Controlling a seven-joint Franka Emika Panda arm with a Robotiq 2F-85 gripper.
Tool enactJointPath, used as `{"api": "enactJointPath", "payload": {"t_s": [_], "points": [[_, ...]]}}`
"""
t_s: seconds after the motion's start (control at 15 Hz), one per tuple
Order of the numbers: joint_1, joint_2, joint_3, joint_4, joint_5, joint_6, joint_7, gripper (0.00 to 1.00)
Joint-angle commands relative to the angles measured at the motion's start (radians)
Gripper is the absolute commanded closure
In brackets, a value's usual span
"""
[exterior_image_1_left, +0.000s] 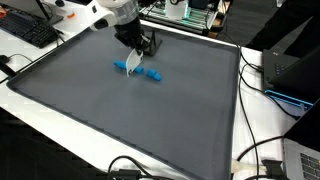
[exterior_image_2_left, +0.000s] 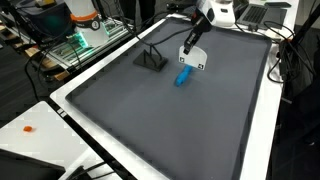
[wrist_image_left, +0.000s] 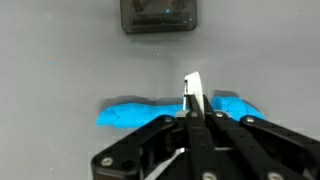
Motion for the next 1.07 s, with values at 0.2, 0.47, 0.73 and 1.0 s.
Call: {"api": "enactJointPath", "payload": {"t_s": [0.2, 0.47, 0.73, 1.0], "points": [[-0.006, 0.005, -0.005, -0.029, -0.034, 0.034, -0.004, 0.99], [-0.006, 0.017, -0.006, -0.032, -0.045, 0.041, -0.005, 0.99], [-0.007, 0.028, -0.006, -0.042, -0.047, 0.057, -0.006, 0.99], [-0.007, 0.034, -0.005, -0.057, -0.046, 0.073, -0.006, 0.99]]}}
